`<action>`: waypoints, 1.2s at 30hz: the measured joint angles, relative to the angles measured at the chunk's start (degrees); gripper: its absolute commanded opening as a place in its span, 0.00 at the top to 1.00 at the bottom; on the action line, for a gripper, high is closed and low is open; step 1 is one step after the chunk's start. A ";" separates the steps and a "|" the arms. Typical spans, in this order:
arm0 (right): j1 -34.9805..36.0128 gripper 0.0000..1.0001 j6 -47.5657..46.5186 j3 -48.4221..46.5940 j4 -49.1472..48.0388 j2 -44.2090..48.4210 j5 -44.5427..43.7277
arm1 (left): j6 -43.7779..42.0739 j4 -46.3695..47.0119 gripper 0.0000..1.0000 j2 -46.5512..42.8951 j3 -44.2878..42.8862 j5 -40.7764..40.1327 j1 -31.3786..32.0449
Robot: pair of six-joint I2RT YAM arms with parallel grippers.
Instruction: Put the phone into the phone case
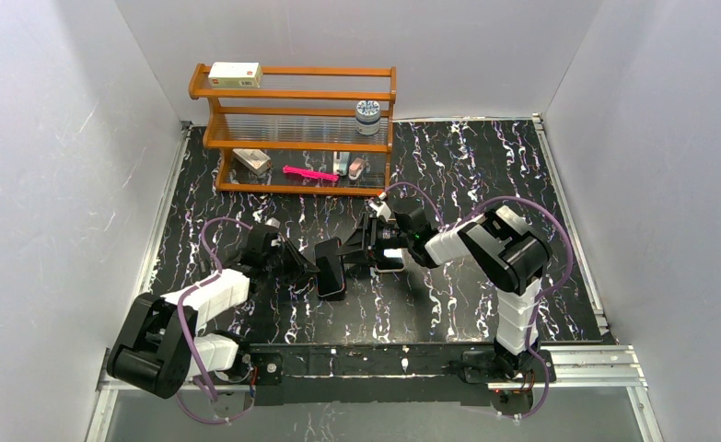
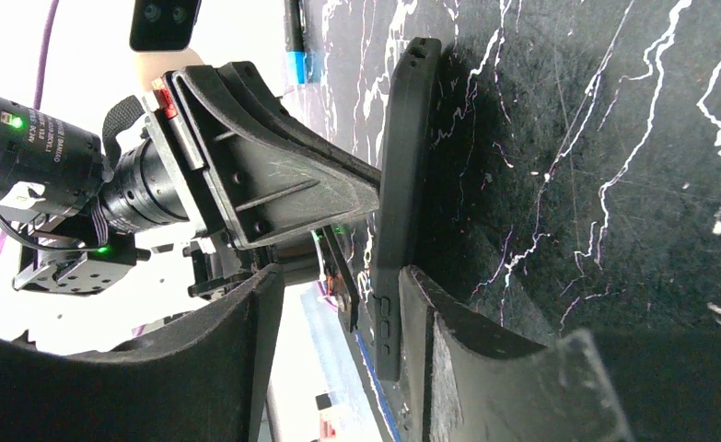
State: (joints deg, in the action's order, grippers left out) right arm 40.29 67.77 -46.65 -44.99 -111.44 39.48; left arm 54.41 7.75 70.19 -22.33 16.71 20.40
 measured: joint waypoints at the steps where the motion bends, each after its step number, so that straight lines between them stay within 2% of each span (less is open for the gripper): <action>1: -0.02 0.44 -0.02 -0.04 0.02 -0.04 0.04 | 0.00 -0.02 0.91 -0.02 0.00 -0.04 0.00; 17: 1.92 0.52 -0.20 -2.34 2.56 -3.48 0.46 | 0.92 0.79 0.91 -0.09 0.57 1.05 0.55; 25: 2.91 0.76 -2.78 -2.89 8.24 -3.48 -0.61 | 1.53 0.98 0.90 -0.09 0.98 2.64 1.25; 27: 2.93 0.82 -3.56 -3.08 9.22 -3.48 -0.76 | 1.57 0.83 0.84 -0.13 0.98 2.73 1.33; 32: 2.89 0.92 -4.39 -3.21 9.46 -2.71 -0.52 | 0.37 -2.80 0.54 -2.58 -0.15 3.89 1.44; 36: 2.08 0.95 -4.07 -2.99 8.94 -0.07 1.44 | -2.32 -9.18 0.32 -7.04 -5.40 5.18 0.39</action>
State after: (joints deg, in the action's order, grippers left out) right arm 42.37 63.70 -49.65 -36.05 -111.50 40.93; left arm 52.10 -1.43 63.16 -27.73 21.89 20.80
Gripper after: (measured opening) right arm 0.248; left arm 0.547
